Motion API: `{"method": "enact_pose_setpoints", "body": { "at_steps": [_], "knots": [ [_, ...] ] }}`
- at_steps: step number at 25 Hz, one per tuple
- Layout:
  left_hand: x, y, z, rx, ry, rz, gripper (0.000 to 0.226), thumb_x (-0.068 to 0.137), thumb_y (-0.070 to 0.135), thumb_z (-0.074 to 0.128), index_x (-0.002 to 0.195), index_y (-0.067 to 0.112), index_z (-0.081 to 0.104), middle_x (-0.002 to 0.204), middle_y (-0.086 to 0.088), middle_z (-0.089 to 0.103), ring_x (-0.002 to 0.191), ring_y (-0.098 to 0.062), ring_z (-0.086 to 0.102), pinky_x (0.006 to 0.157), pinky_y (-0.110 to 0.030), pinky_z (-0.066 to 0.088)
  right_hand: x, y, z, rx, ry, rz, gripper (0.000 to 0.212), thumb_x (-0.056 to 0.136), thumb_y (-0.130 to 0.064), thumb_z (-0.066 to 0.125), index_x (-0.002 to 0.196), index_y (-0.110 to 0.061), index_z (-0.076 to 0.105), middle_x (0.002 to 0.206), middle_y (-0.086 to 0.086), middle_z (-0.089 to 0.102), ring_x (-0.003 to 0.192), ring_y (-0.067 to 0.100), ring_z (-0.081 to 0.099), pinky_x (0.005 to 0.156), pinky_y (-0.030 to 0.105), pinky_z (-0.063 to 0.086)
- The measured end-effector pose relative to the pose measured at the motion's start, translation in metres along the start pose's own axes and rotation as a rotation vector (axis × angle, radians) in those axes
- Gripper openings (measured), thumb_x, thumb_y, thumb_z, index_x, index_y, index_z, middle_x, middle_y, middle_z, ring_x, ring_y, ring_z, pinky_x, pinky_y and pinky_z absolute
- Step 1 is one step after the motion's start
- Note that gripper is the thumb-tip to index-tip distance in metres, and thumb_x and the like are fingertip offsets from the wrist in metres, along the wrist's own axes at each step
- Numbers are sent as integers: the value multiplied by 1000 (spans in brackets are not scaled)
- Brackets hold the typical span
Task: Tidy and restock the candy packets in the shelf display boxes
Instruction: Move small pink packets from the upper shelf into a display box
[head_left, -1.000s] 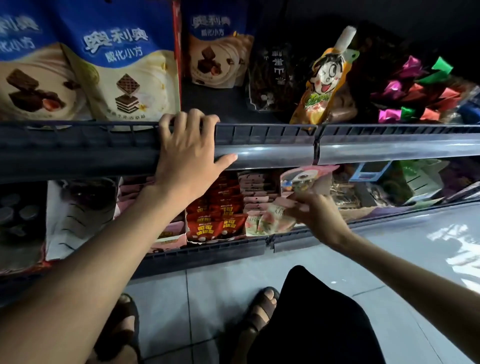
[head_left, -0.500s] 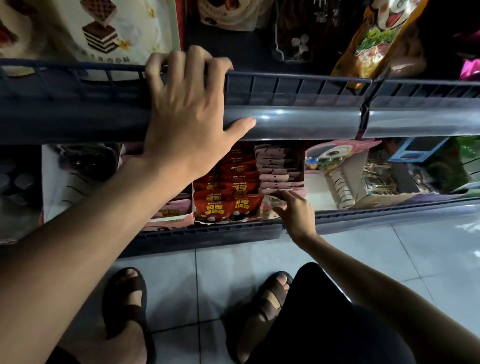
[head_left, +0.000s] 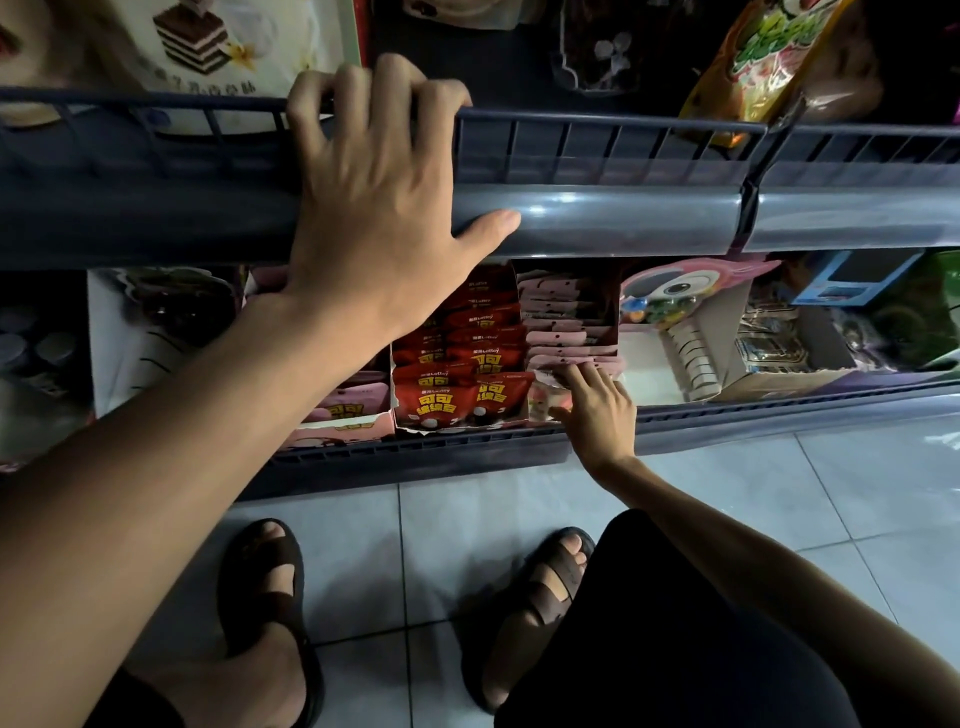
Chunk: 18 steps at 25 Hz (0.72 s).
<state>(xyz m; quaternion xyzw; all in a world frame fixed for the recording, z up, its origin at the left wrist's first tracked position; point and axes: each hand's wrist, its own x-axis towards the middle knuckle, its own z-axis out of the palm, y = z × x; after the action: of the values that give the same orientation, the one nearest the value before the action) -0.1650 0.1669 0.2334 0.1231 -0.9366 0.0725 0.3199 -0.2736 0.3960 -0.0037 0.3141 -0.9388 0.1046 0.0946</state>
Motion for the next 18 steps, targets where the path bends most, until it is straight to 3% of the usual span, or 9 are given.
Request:
{"method": "enact_pose_setpoints", "body": {
  "at_steps": [6, 12, 15, 18],
  "knots": [
    [-1, 0, -1, 3, -1, -2, 75, 84, 71, 39, 128, 9, 42, 124, -16, 47, 117, -35, 43, 105, -48, 25, -4, 3, 10, -45, -33, 10, 42, 74, -22, 78, 110, -20, 57, 102, -3, 63, 92, 19, 57, 73, 31, 47],
    [0, 0, -1, -4, 0, -2, 75, 84, 71, 39, 127, 9, 43, 123, -16, 48, 116, -34, 43, 105, -48, 25, 12, 11, -9, 15, -32, -70, 35, 80, -46, 72, 106, -23, 71, 91, 2, 74, 73, 23, 66, 59, 29, 48],
    [0, 0, -1, -2, 15, 0, 75, 84, 71, 39, 126, 9, 44, 122, -15, 48, 115, -34, 44, 104, -48, 26, 22, 9, -11, -39, -158, -32, 34, 83, -41, 71, 111, -22, 70, 90, 3, 73, 67, 20, 63, 56, 26, 45],
    [-1, 0, 0, 2, 8, -4, 75, 84, 71, 39, 127, 10, 43, 122, -15, 48, 115, -33, 44, 105, -48, 25, 26, 3, -5, -102, -252, -39, 23, 85, -27, 71, 102, -12, 68, 90, 5, 71, 64, 15, 52, 56, 24, 37]
  ]
}}
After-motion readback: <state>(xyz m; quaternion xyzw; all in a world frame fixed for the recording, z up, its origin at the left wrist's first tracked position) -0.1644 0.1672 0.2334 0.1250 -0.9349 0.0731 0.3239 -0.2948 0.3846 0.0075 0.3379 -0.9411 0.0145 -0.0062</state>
